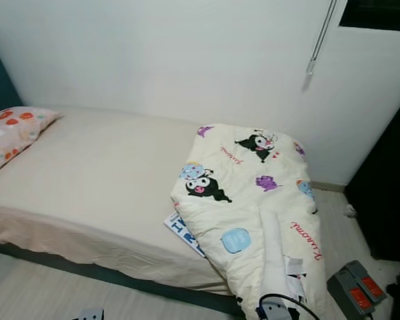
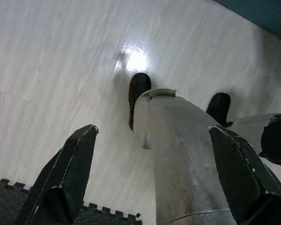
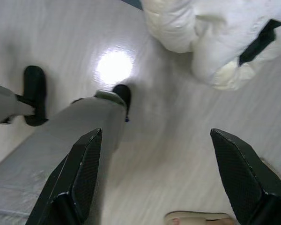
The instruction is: Clean up the room
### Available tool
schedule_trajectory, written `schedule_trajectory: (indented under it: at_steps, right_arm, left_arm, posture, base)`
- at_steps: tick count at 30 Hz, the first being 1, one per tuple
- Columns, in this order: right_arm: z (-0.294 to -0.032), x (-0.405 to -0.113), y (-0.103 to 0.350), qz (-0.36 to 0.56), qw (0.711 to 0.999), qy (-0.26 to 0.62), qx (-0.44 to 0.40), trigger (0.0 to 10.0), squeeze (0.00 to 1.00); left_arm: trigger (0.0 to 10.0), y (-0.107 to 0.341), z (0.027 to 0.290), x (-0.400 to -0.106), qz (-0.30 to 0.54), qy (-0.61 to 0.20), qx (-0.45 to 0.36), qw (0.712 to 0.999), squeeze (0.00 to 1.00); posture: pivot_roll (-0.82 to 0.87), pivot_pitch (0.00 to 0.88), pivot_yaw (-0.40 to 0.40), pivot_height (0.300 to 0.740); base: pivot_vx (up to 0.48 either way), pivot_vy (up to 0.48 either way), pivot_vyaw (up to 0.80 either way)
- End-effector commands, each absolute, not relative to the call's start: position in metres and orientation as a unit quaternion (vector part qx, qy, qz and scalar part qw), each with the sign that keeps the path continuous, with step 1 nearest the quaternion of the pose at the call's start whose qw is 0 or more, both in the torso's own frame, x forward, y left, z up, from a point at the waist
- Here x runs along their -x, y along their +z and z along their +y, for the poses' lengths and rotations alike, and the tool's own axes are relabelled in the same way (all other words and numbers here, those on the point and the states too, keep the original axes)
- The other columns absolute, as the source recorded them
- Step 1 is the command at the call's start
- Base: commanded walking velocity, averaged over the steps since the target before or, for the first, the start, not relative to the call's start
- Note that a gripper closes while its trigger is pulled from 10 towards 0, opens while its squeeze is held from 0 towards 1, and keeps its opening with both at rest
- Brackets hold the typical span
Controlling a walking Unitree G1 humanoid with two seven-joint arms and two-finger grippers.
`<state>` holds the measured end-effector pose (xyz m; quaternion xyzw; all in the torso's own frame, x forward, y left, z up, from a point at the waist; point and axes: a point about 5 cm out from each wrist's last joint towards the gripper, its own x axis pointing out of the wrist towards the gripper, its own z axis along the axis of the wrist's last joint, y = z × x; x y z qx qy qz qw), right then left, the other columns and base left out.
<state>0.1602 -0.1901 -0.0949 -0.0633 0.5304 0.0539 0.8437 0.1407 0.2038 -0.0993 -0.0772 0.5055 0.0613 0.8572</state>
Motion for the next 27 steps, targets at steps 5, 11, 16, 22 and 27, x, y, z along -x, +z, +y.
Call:
schedule_trajectory:
  at_steps: [5, 11, 16, 22, 27]
  right_arm:
    - [-0.18, -0.176, -0.089, 0.499, 0.863, 0.065, 0.037, 10.0, 0.0]
    - [-0.177, -0.181, -0.087, 0.492, 0.867, 0.07, 0.031, 10.0, 0.0]
    - [-0.172, -0.19, -0.082, 0.476, 0.876, 0.079, 0.017, 10.0, 0.0]
    - [-0.164, -0.219, -0.066, 0.429, 0.898, 0.094, -0.003, 10.0, 0.0]
    - [-0.16, -0.23, -0.06, 0.414, 0.904, 0.107, 0.002, 10.0, 0.0]
  left_arm:
    - [10.0, -0.098, 0.206, -0.142, 0.503, 0.061, 0.071, 0.859, 0.0]
    - [10.0, -0.098, 0.205, -0.143, 0.499, 0.068, 0.081, 0.86, 0.0]
    - [10.0, -0.098, 0.204, -0.143, 0.499, 0.07, 0.083, 0.86, 0.0]
    - [10.0, -0.098, 0.203, -0.144, 0.499, 0.067, 0.082, 0.86, 0.0]
    - [10.0, -0.098, 0.203, -0.144, 0.498, 0.067, 0.08, 0.861, 0.0]
  posture:
    - [-0.02, 0.0, -0.037, 0.728]
    - [-0.02, 0.0, -0.04, 0.728]
    - [-0.02, 0.0, -0.04, 0.728]
    - [-0.03, 0.0, -0.04, 0.728]
    - [-0.03, 0.0, -0.048, 0.728]
  base:
    - [0.319, 0.0, 0.0]
    - [0.209, 0.0, 0.0]
    - [0.0, 0.0, 0.0]
    - [0.0, 0.0, 0.0]
    - [0.0, 0.0, 0.0]
